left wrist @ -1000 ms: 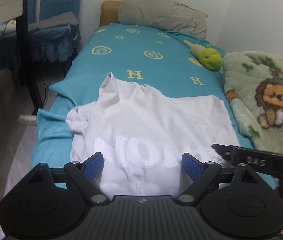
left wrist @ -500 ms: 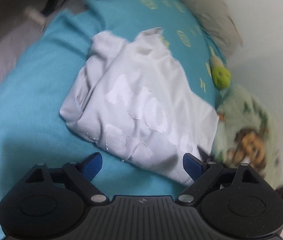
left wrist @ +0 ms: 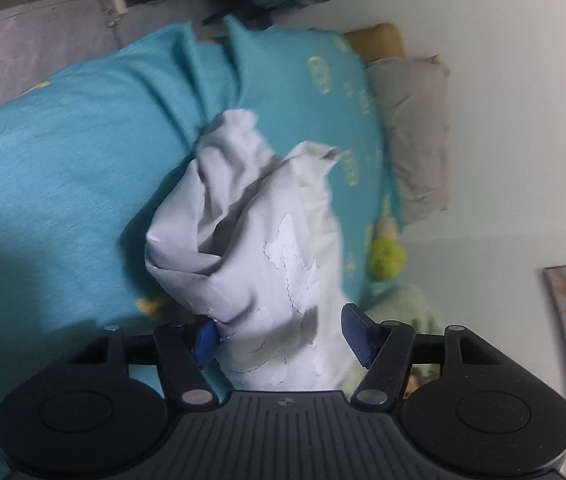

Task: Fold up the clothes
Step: 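Grasp the folded shirt with both grippers and lift it off the bed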

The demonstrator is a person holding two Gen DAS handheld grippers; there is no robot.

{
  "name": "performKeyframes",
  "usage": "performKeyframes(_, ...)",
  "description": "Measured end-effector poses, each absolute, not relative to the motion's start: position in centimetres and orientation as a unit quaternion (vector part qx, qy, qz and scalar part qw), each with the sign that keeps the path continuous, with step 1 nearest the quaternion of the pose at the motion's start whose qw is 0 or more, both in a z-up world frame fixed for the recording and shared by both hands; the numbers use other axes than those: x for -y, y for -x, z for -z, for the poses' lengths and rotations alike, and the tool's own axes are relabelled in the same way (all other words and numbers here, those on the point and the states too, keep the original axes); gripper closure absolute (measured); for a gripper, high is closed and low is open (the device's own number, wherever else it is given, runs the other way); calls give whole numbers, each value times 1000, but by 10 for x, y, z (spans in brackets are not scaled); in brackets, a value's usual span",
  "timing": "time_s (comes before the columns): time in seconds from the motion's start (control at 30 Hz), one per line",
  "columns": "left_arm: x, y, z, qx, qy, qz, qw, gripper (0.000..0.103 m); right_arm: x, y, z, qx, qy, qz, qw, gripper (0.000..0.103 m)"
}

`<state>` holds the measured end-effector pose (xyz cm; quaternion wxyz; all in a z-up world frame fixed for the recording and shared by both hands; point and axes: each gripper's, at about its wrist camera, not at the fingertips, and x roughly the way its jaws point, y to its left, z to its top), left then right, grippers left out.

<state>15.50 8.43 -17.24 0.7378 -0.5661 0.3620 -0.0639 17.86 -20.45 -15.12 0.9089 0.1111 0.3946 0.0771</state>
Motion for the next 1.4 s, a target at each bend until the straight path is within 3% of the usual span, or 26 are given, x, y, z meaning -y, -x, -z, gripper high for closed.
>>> performKeyframes(0.27, -84, -168, 193, -413, 552, 16, 724, 39, 205, -179, 152, -398, -111, -76, 908, 62)
performKeyframes(0.5, -74, -167, 172, -382, 518, 25, 765, 68, 220, -171, 132, -390, -191, -71, 898, 58)
performKeyframes(0.53, -74, -167, 169, -377, 516, 30, 769, 71, 223, -167, 126, -384, -217, -79, 894, 55)
performKeyframes(0.6, -73, -168, 163, -365, 516, 39, 774, 74, 229, -158, 120, -376, -278, -109, 877, 31)
performKeyframes(0.63, -72, -168, 159, -361, 515, 44, 776, 75, 231, -154, 119, -373, -311, -126, 865, 14)
performKeyframes(0.67, -71, -169, 156, -357, 514, 47, 779, 75, 232, -151, 120, -375, -346, -143, 848, 10)
performKeyframes(0.83, -68, -166, 151, -347, 516, 59, 781, 76, 228, -151, 154, -418, -495, -197, 736, 11)
performKeyframes(1.1, -80, -153, 157, -341, 532, 58, 773, 77, 233, -165, 207, -430, -587, -118, 675, 10)
performKeyframes(1.2, -81, -154, 157, -339, 535, 59, 771, 77, 247, -161, 217, -406, -617, -71, 670, 13)
performKeyframes(1.23, -82, -154, 157, -338, 536, 60, 771, 77, 251, -160, 220, -398, -627, -59, 667, 27)
performKeyframes(1.3, -83, -156, 157, -337, 537, 61, 770, 77, 256, -161, 222, -395, -628, -45, 669, 39)
performKeyframes(1.37, -83, -158, 156, -338, 536, 60, 771, 77, 255, -162, 220, -398, -613, -42, 681, 58)
performKeyframes(1.4, -83, -158, 154, -339, 533, 59, 773, 77, 252, -161, 217, -396, -602, -44, 692, 62)
